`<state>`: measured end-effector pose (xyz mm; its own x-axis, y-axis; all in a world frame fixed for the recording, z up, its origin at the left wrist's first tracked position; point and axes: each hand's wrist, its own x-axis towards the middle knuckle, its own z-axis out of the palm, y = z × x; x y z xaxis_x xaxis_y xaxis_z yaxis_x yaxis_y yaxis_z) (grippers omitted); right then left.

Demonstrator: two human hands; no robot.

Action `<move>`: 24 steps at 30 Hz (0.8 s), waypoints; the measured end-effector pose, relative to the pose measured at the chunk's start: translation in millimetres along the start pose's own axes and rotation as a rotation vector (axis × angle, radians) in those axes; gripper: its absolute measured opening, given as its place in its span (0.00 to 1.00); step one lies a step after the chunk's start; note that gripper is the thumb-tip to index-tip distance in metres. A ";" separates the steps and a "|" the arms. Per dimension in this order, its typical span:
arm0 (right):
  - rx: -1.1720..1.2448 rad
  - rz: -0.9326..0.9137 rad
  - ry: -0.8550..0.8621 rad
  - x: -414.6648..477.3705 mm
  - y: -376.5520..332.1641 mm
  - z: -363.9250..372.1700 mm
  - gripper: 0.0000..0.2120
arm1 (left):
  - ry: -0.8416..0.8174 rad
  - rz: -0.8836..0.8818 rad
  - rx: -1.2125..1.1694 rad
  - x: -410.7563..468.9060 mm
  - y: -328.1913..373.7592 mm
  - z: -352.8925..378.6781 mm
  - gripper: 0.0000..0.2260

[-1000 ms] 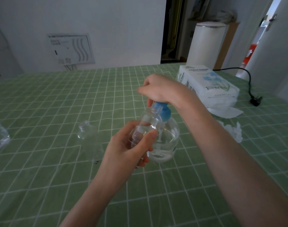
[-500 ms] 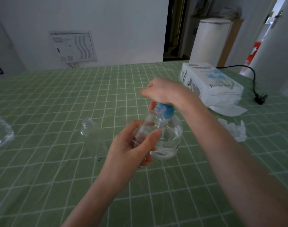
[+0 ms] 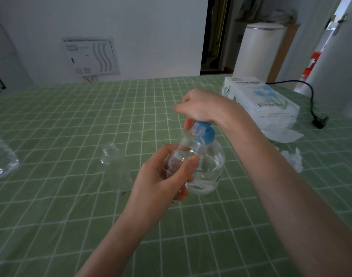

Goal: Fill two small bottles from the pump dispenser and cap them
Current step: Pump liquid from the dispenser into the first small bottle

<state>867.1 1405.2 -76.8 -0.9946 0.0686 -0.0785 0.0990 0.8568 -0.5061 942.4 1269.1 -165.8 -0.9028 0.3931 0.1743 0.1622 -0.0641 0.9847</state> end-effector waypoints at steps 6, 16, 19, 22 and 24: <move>-0.015 0.015 -0.025 -0.9 3.4 6.7 0.19 | -0.003 -0.011 0.008 -1.7 0.5 0.3 0.13; -0.052 -0.017 0.010 -1.2 -2.5 -3.1 0.19 | -0.003 0.008 -0.018 -0.3 2.0 0.6 0.14; -0.040 -0.011 0.003 -0.7 -2.5 -2.3 0.19 | 0.006 0.004 -0.021 -0.4 1.3 0.3 0.12; -0.026 -0.010 -0.004 -0.8 -1.4 -0.7 0.19 | -0.003 0.008 -0.021 -0.8 0.8 0.7 0.12; -0.030 -0.008 -0.009 0.0 0.8 1.8 0.20 | 0.001 0.002 -0.016 -1.0 0.7 0.8 0.12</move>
<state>867.2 1404.9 -78.8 -0.9950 0.0571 -0.0818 0.0896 0.8721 -0.4810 943.7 1269.4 -165.3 -0.9027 0.3924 0.1765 0.1579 -0.0794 0.9843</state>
